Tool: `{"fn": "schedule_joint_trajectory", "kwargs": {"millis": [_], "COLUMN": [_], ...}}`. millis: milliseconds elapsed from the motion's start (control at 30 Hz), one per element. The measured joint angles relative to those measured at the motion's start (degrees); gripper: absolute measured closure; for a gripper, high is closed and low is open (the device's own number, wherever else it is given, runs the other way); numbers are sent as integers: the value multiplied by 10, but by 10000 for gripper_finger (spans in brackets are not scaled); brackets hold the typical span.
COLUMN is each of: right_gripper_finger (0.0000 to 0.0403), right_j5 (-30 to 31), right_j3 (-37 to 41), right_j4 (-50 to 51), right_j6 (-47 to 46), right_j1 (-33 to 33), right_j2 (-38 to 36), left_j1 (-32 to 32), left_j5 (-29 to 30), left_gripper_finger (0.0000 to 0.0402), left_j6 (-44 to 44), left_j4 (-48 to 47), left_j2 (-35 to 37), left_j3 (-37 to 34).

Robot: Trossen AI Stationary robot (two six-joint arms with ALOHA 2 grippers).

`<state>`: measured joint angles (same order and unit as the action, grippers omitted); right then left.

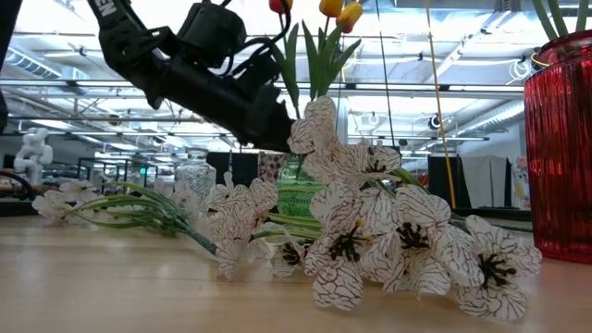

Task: Sort flowers into vase by color
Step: Adjust the green vase, then put the bottom left white flowers into the transparent vase

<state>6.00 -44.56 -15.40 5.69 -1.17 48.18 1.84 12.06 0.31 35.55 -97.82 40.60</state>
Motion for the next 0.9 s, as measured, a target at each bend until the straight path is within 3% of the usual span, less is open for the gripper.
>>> {"fn": "schedule_joint_trajectory", "kwargs": {"millis": [300, 500, 733, 900], "right_gripper_finger": [252, 252, 252, 252], "right_j5": [0, 0, 0, 19], "right_j3": [0, 0, 0, 0], "right_j4": [0, 0, -1, -3], "right_j6": [0, 0, 0, 0], "right_j1": [0, 0, 0, 0], "right_j2": [0, 0, 0, 0], "left_j1": [-11, -28, -68, -123], "left_j5": [10, 18, 18, 18], "left_gripper_finger": [120, 120, 120, 120], "left_j6": [0, -16, -114, -244], "left_j4": [-147, -298, -484, -562], "left_j2": [101, 195, 307, 341], "left_j3": [0, 0, 0, 0]}}
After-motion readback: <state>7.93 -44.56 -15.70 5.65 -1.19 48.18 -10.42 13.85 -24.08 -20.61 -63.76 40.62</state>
